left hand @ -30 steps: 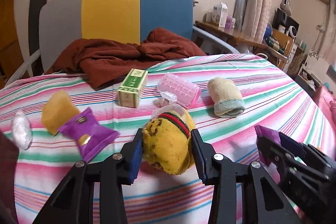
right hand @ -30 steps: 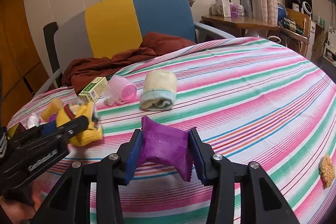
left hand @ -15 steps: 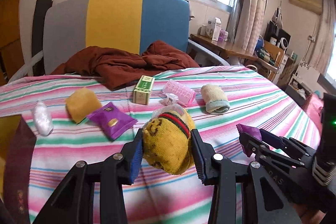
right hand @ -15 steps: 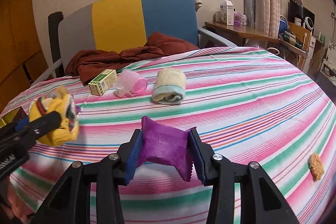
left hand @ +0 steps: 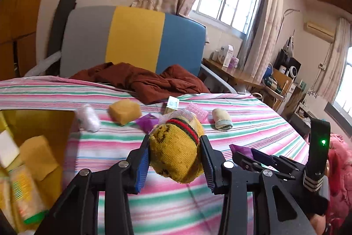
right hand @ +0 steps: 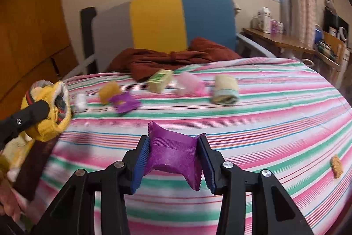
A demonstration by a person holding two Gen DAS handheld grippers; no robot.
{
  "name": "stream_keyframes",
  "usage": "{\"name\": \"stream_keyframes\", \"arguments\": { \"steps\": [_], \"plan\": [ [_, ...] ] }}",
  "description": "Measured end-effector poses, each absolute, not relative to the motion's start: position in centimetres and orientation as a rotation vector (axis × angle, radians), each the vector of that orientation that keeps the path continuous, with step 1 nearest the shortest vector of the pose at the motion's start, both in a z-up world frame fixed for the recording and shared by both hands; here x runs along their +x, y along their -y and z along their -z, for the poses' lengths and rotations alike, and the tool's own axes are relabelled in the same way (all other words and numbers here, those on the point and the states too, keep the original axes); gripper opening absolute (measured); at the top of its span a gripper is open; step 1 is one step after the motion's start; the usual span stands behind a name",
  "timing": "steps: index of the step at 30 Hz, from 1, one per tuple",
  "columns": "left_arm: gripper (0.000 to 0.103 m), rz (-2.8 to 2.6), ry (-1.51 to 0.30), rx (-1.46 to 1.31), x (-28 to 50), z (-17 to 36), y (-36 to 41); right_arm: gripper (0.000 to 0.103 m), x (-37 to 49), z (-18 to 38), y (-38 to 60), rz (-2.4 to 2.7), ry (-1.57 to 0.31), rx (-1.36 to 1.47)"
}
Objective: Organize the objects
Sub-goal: 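Carry the yellow sock with the left tool while the right tool carries the pouch to the tray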
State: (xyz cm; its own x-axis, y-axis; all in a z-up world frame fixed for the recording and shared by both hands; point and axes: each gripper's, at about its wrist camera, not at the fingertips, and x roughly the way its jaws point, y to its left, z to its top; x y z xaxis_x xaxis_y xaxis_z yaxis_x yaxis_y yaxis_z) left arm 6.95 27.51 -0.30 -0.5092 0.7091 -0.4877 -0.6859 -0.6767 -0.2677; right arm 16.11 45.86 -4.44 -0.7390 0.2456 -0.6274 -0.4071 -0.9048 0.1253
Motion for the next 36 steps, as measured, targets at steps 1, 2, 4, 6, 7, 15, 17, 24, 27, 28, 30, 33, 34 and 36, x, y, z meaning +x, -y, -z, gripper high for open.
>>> {"name": "stream_keyframes", "arguments": {
  "steps": [1,2,4,6,7,15,17,24,27,28,30,33,34,36],
  "plan": [
    [0.043,-2.199,0.057,-0.739,7.1,0.3,-26.7,0.045,16.0,4.3,-45.1,-2.635,-0.371,-0.901],
    [0.043,-2.203,0.064,-0.744,7.1,0.2,-25.9,0.045,15.8,4.2,-44.2,-2.653,-0.382,-0.907],
    [0.043,-2.215,0.075,-0.756,7.3,0.3,-24.2,0.045,15.4,4.1,-42.5,-2.694,-0.405,-0.929],
    [0.043,-2.237,0.075,-0.764,7.4,0.4,-22.5,0.045,15.1,3.8,-40.9,-2.73,-0.417,-0.946],
    [0.043,-2.246,0.081,-0.765,7.4,0.4,-21.7,0.045,14.9,3.7,-39.9,-2.751,-0.417,-0.956],
    [0.043,-2.371,0.15,-0.805,5.5,0.7,-13.8,0.045,13.2,2.1,-32.5,-2.931,-0.363,-1.02],
    [0.043,-2.408,0.172,-0.813,4.8,0.8,-12.0,0.045,12.8,1.8,-30.6,-2.971,-0.341,-1.041],
    [0.043,-2.502,0.219,-0.827,1.9,0.8,-7.4,0.045,11.2,1.0,-26.0,-3.076,-0.311,-1.114],
    [0.044,-2.527,0.231,-0.859,0.6,1.0,-6.1,0.045,10.2,0.9,-24.0,-3.107,-0.261,-1.139],
    [0.044,-2.535,0.237,-0.864,0.2,1.0,-5.9,0.045,9.8,0.9,-23.5,-3.111,-0.245,-1.143],
    [0.044,-2.535,0.224,-0.9,-0.7,1.4,-5.5,0.046,8.7,1.0,-22.6,-3.114,-0.225,-1.159],
    [0.044,-2.539,0.2,-0.938,-1.7,2.0,-5.2,0.053,6.7,1.3,-21.8,-3.088,-0.201,-1.151],
    [0.044,-2.536,0.198,-0.946,-1.9,2.2,-5.2,0.053,5.9,1.7,-21.5,-3.069,-0.187,-1.185],
    [0.044,-2.544,0.189,-0.969,-2.4,2.6,-5.2,0.053,4.8,2.3,-21.6,-3.011,-0.188,-1.242]
  ]
}}
